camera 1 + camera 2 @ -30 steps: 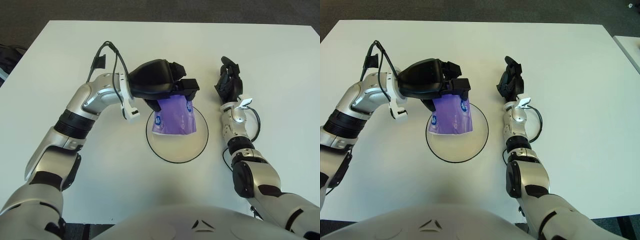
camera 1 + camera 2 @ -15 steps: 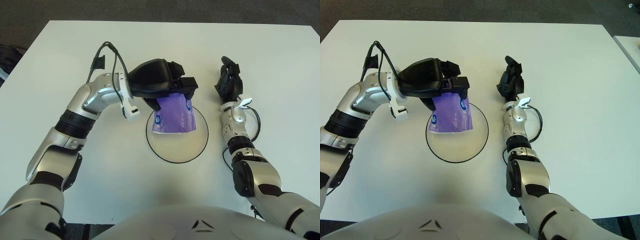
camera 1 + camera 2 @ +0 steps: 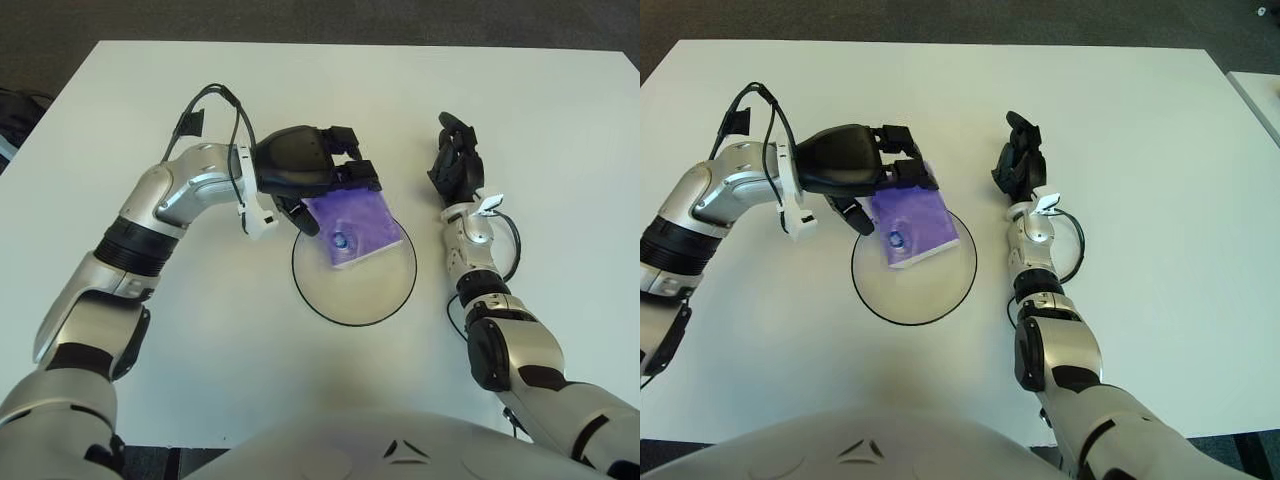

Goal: Put the tissue paper into the plate.

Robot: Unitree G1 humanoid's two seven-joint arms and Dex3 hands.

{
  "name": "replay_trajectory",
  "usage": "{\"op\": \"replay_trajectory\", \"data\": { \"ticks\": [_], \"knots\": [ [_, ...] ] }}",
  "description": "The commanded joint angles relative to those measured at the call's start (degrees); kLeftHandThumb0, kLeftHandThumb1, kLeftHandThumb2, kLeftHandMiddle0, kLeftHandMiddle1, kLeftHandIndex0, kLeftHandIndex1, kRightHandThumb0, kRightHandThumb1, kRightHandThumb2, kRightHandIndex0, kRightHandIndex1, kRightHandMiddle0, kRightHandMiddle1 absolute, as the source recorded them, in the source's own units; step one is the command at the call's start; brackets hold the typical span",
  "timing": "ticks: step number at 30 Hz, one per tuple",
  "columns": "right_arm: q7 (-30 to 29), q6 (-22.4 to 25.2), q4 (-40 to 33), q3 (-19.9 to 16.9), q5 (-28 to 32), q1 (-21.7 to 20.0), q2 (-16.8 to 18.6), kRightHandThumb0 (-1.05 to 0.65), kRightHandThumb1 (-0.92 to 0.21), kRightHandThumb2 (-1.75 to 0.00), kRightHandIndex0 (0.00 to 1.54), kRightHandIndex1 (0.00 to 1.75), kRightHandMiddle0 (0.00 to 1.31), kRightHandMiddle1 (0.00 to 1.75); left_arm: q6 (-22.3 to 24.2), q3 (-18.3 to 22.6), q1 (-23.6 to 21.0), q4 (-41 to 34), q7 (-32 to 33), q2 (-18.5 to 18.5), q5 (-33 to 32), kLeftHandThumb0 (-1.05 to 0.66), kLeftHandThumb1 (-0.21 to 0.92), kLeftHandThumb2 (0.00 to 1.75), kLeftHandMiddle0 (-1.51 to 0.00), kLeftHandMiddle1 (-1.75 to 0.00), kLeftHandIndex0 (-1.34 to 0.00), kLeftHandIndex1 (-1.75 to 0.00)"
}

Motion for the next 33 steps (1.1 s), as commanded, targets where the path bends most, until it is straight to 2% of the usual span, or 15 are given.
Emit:
{"op": "replay_trajectory", "data": {
  "ticks": [1, 8, 23, 30, 33],
  "knots": [
    [-1.54, 5.00, 9.32, 0.27, -0.91, 11.73, 1.69, -0.64, -0.92, -0.84, 0.20, 0.00, 0.00, 0.71, 0.50, 0.31, -1.50, -2.69, -0.35, 0.79, 2.18, -1.04, 0.92, 0.50, 0.00, -0.01, 0.00, -0.03],
    [-3.36, 6.02, 8.86, 0.45, -1.26, 11.68, 1.93, -0.65, -0.92, -0.83, 0.21, 0.01, 0.00, 0.74, 0.67, 0.70, -1.09, -2.67, 0.32, 0.96, 1.61, -1.05, 0.92, 0.45, 0.00, 0.00, 0.00, 0.00],
    [-3.06, 6.15, 8.23, 0.09, -0.62, 11.91, 2.35, -0.63, -0.92, -0.78, 0.26, 0.02, 0.00, 0.80, 1.62, -0.30, -2.04, -1.89, -4.15, 2.11, -2.04, -1.05, 0.92, 0.55, 0.00, 0.00, 0.00, 0.00],
    [-3.28, 5.76, 7.17, 0.71, -1.18, 12.53, 2.71, -0.63, -0.92, -0.82, 0.25, 0.02, 0.00, 0.76, 1.27, 0.12, -2.31, -1.98, -4.14, 2.31, -1.02, -1.05, 0.92, 0.59, 0.00, 0.00, 0.00, 0.00],
    [-3.25, 5.13, 6.55, 1.04, -1.35, 12.92, 3.00, -0.63, -0.92, -0.84, 0.25, 0.02, 0.00, 0.73, 2.56, 0.37, -1.99, -2.25, -5.07, 2.47, -1.68, -1.05, 0.92, 0.61, 0.00, 0.00, 0.00, 0.00]
  ]
}}
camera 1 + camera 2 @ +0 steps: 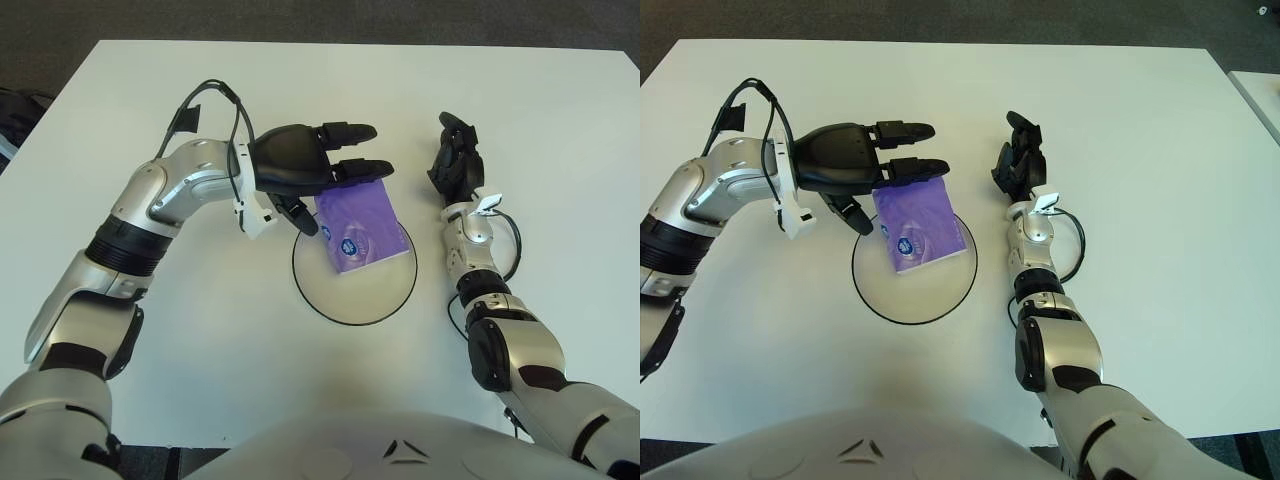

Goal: Put the tissue paper into the plate.

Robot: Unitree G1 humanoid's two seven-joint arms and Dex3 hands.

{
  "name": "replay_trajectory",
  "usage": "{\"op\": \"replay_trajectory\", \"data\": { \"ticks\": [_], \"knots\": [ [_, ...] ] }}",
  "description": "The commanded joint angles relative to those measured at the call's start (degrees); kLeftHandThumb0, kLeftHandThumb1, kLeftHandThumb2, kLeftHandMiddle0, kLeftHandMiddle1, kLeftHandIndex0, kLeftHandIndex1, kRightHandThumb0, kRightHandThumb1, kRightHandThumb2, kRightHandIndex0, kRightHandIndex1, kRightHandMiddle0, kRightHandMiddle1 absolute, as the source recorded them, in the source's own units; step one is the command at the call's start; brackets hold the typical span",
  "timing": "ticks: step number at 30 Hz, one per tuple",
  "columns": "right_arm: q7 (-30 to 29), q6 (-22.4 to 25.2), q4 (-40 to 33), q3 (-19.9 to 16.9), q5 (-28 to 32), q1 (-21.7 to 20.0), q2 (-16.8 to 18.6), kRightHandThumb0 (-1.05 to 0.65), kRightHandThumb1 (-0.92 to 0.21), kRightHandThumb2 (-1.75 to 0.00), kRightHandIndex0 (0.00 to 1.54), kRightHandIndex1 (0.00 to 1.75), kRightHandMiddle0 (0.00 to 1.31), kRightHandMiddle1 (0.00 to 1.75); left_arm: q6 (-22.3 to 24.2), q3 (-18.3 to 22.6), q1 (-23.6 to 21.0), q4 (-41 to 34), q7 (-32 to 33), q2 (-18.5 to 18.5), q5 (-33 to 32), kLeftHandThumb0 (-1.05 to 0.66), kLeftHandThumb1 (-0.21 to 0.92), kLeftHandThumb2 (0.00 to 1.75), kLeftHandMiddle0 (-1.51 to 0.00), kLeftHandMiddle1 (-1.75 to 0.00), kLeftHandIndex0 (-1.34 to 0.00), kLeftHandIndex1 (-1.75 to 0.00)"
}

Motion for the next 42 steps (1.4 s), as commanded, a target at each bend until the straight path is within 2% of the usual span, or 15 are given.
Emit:
{"op": "replay_trajectory", "data": {
  "ticks": [1, 10, 14, 16, 26, 28, 31, 36, 42],
  "knots": [
    [-0.76, 5.22, 6.68, 0.37, -0.16, 12.99, 3.11, -0.63, -0.92, -0.85, 0.25, 0.02, 0.00, 0.73, 1.10, 0.56, -1.44, -0.72, -1.60, 1.45, -1.20, -1.05, 0.92, 0.62, 0.00, 0.00, 0.00, 0.00],
    [-2.54, 6.68, 5.42, 1.15, -0.58, 13.33, 3.46, -0.65, -0.92, -0.86, 0.23, 0.00, 0.00, 0.68, -0.11, 2.96, -0.92, 2.06, 2.16, 2.42, -0.18, -1.04, 0.92, 0.46, 0.00, 0.00, 0.00, 0.00],
    [-2.90, 7.27, 4.88, 1.42, -0.67, 13.46, 3.52, -0.66, -0.92, -0.85, 0.23, 0.00, 0.00, 0.66, -0.37, 5.69, -0.14, 3.49, 4.46, 4.50, 0.31, -1.05, 0.92, 0.52, 0.00, 0.00, 0.00, 0.00],
    [-2.93, 7.32, 4.72, 1.65, -0.83, 13.51, 3.46, -0.67, -0.92, -0.85, 0.24, 0.01, 0.00, 0.66, 0.42, 6.98, 0.76, 3.60, 6.22, 4.39, 0.62, -1.05, 0.92, 0.56, 0.00, 0.00, 0.00, 0.00],
    [-2.42, 8.13, 4.93, 1.95, -0.58, 13.39, 2.93, -0.69, -0.92, -0.84, 0.25, 0.01, 0.00, 0.65, 4.82, 13.50, 6.66, 4.79, 18.37, 0.48, -0.32, -1.00, 0.92, 0.81, 0.00, 0.00, 0.00, 0.00],
    [-2.21, 8.38, 5.07, 1.81, -0.33, 13.32, 2.92, -0.69, -0.92, -0.84, 0.25, 0.01, 0.00, 0.65, 3.05, 13.27, 5.23, 12.84, 21.89, -0.73, -1.79, -0.97, 0.92, 0.84, 0.00, 0.00, 0.00, 0.00],
    [-2.09, 8.50, 5.13, 1.71, -0.13, 13.31, 2.94, -0.70, -0.92, -0.83, 0.26, 0.01, 0.00, 0.66, 0.99, 13.23, 4.64, 19.02, 24.02, -1.45, -4.56, -0.95, 0.92, 0.86, 0.00, 0.00, 0.00, 0.00],
    [-2.10, 8.61, 5.07, 1.73, -0.07, 13.44, 2.95, -0.70, -0.92, -0.82, 0.26, 0.01, 0.00, 0.67, -2.81, 15.25, 5.38, 23.83, 23.15, -1.89, -14.37, -0.91, 0.92, 0.87, 0.00, 0.00, 0.00, 0.00],
    [-1.96, 8.65, 4.93, 1.77, -0.04, 13.75, 2.73, -0.70, -0.92, -0.83, 0.26, 0.01, 0.00, 0.67, -7.60, 17.09, 5.20, 29.44, 23.90, -2.86, -19.95, -0.87, 0.92, 0.93, 0.00, 0.00, 0.00, 0.00]
  ]
}}
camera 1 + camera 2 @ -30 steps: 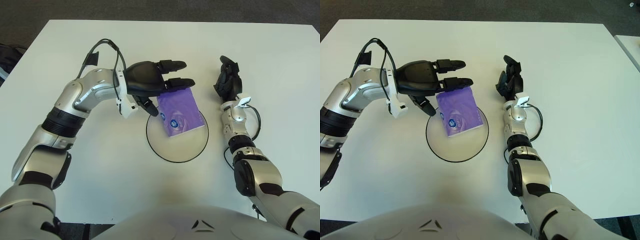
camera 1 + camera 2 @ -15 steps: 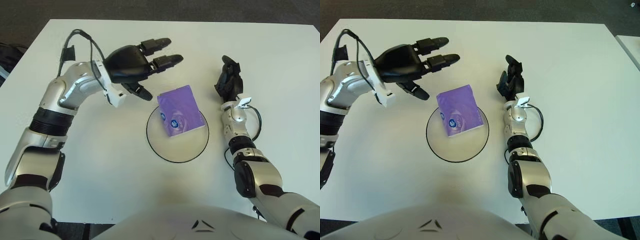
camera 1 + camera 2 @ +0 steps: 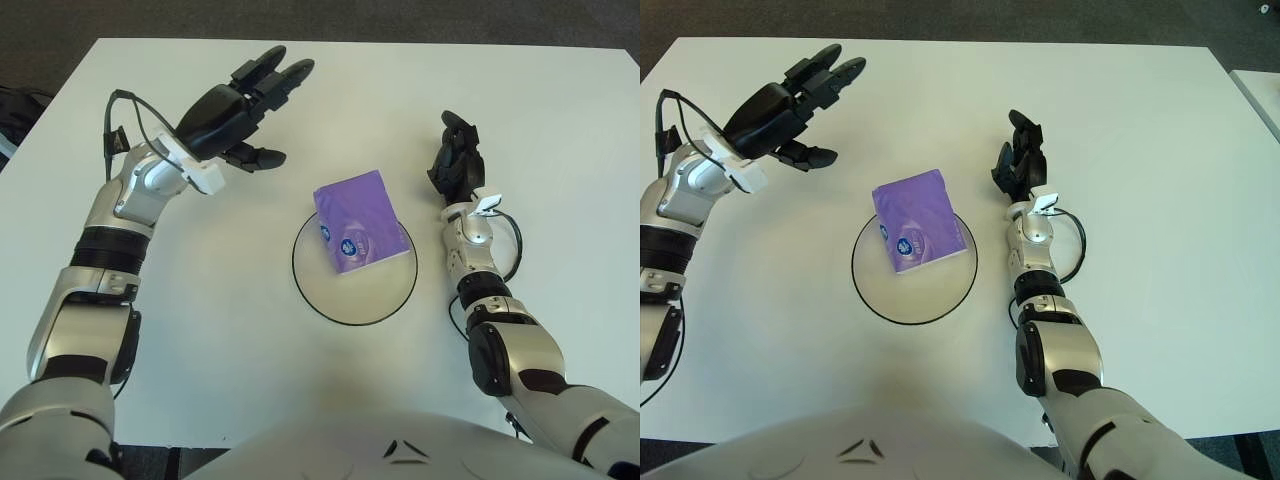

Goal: Put the tissue paper into the plate.

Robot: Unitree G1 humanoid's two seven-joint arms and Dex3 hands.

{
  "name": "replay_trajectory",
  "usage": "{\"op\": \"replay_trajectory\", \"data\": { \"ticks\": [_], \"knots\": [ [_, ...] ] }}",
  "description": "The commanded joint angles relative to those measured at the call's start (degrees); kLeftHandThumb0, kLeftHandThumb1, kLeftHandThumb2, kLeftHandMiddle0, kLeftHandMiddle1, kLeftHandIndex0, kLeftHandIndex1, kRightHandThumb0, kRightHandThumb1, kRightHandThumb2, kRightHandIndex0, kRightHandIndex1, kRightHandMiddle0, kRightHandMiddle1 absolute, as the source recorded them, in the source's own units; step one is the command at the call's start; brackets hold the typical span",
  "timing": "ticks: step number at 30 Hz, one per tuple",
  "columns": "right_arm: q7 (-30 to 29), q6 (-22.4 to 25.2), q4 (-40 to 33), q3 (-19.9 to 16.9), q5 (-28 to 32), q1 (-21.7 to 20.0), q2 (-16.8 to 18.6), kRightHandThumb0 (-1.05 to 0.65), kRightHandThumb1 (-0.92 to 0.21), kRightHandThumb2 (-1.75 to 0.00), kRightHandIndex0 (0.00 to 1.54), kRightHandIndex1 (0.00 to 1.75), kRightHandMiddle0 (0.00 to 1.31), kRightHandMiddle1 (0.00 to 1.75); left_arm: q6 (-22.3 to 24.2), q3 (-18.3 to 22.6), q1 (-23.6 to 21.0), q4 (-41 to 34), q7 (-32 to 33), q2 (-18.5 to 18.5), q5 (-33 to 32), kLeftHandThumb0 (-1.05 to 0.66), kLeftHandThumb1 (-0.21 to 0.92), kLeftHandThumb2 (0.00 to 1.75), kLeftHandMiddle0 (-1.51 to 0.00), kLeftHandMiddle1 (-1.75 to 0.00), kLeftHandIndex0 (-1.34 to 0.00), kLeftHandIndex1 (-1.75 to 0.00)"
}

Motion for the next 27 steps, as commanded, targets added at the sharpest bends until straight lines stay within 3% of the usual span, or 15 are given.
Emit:
{"op": "replay_trajectory", "data": {
  "ticks": [1, 7, 11, 15, 21, 27],
  "knots": [
    [0.20, 7.75, 7.36, 0.06, 0.36, 12.69, 2.68, -0.70, -0.92, -0.83, 0.26, 0.01, 0.00, 0.67, -5.54, 3.29, 1.05, 6.47, 3.00, -1.63, -6.88, -0.87, 0.92, 0.93, 0.00, 0.00, 0.00, 0.00],
    [0.33, 7.61, 7.31, -0.03, 0.39, 13.11, 2.46, -0.70, -0.92, -0.83, 0.26, 0.01, 0.00, 0.67, -2.78, 6.08, 1.82, 11.29, 6.17, -8.52, -12.66, -0.94, 0.92, 0.97, 0.00, 0.00, 0.00, 0.00],
    [0.27, 7.52, 7.34, -0.01, 0.30, 13.27, 2.34, -0.69, -0.92, -0.84, 0.26, 0.01, 0.00, 0.67, -4.93, 6.51, 7.63, 10.51, 10.16, -12.30, -11.56, -1.01, 0.92, 1.00, 0.00, 0.00, 0.00, 0.00],
    [0.43, 7.58, 7.33, 0.00, 0.30, 13.33, 2.28, -0.68, -0.92, -0.84, 0.26, 0.01, 0.00, 0.66, -3.99, 6.47, 10.42, 9.39, 8.93, -13.50, -13.94, -1.04, 0.92, 1.02, -0.02, -0.01, 0.00, 0.00],
    [0.85, 7.53, 7.26, 0.06, 0.24, 13.42, 2.18, -0.66, -0.92, -0.85, 0.25, 0.00, 0.00, 0.65, -5.16, 7.18, 8.09, 21.15, 5.32, -15.47, -18.10, -1.05, 0.92, 1.09, -0.02, -0.01, 0.00, 0.00],
    [1.35, 7.49, 7.28, 0.18, 0.14, 13.53, 2.06, -0.66, -0.92, -0.85, 0.23, 0.00, 0.00, 0.63, -6.66, 7.60, 8.89, 25.09, 2.73, -17.81, -21.52, -1.05, 0.92, 1.14, 0.00, 0.00, 0.00, 0.00]
  ]
}}
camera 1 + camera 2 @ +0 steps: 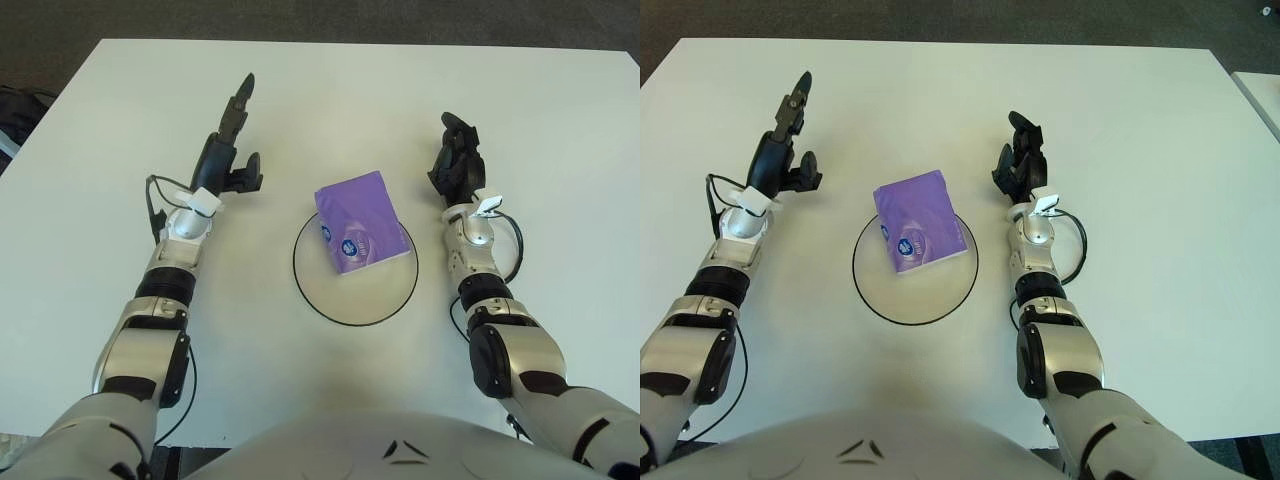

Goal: Put the tissue paper into the plate.

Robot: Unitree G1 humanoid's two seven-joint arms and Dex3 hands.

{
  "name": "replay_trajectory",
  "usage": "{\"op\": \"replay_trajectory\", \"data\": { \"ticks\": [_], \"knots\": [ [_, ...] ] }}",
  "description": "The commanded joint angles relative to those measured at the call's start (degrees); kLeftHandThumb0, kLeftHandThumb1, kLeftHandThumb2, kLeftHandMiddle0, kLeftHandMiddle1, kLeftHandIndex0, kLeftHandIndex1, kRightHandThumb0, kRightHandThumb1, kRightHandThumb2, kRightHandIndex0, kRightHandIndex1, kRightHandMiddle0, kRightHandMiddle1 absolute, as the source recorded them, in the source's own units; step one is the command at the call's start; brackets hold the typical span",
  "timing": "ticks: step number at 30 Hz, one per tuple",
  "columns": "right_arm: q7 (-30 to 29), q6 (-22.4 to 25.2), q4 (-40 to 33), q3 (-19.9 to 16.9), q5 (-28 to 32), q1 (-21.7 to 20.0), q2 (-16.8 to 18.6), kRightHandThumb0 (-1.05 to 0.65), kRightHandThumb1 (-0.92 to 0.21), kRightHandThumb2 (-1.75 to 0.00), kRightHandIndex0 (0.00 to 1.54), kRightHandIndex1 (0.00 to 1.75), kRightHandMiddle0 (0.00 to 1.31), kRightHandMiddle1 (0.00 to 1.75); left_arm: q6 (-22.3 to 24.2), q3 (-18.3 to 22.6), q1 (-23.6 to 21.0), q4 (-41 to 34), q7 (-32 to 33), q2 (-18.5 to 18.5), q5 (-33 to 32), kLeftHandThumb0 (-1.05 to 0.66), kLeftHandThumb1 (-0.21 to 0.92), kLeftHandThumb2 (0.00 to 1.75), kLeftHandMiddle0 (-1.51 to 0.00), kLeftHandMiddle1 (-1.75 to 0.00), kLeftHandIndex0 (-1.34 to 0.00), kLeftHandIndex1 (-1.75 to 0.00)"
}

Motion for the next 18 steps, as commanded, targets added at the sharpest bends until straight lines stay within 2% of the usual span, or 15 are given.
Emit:
{"op": "replay_trajectory", "data": {
  "ticks": [1, 8, 16, 18],
  "knots": [
    [0.31, 7.25, 7.79, 0.19, 0.09, 13.12, 2.26, -0.66, -0.92, -0.85, 0.23, 0.00, 0.00, 0.63, -1.68, 1.64, 2.00, 4.38, -2.25, -2.07, -3.82, -1.05, 0.92, 1.14, 0.00, 0.00, 0.00, 0.00],
    [0.67, 7.10, 7.76, 0.19, 0.18, 13.31, 2.27, -0.64, -0.92, -0.85, 0.22, 0.00, 0.00, 0.61, 3.33, 1.27, 6.95, 0.89, 1.14, -6.49, -2.90, -1.04, 0.92, 1.16, 0.00, 0.00, -0.01, 0.00],
    [0.45, 6.67, 7.50, 0.28, 0.04, 13.67, 2.58, -0.63, -0.92, -0.86, 0.23, 0.00, 0.00, 0.62, 9.87, 0.98, 10.30, -4.81, 3.47, -6.92, -0.27, -0.90, 0.92, 1.07, -0.03, -0.01, -0.04, -0.04],
    [0.48, 6.61, 7.43, 0.29, 0.06, 13.75, 2.66, -0.63, -0.92, -0.87, 0.23, 0.00, 0.00, 0.62, 11.17, 0.87, 10.87, -5.63, 3.53, -6.83, 0.08, -0.87, 0.92, 1.03, -0.04, -0.01, -0.02, -0.10]
  ]
}}
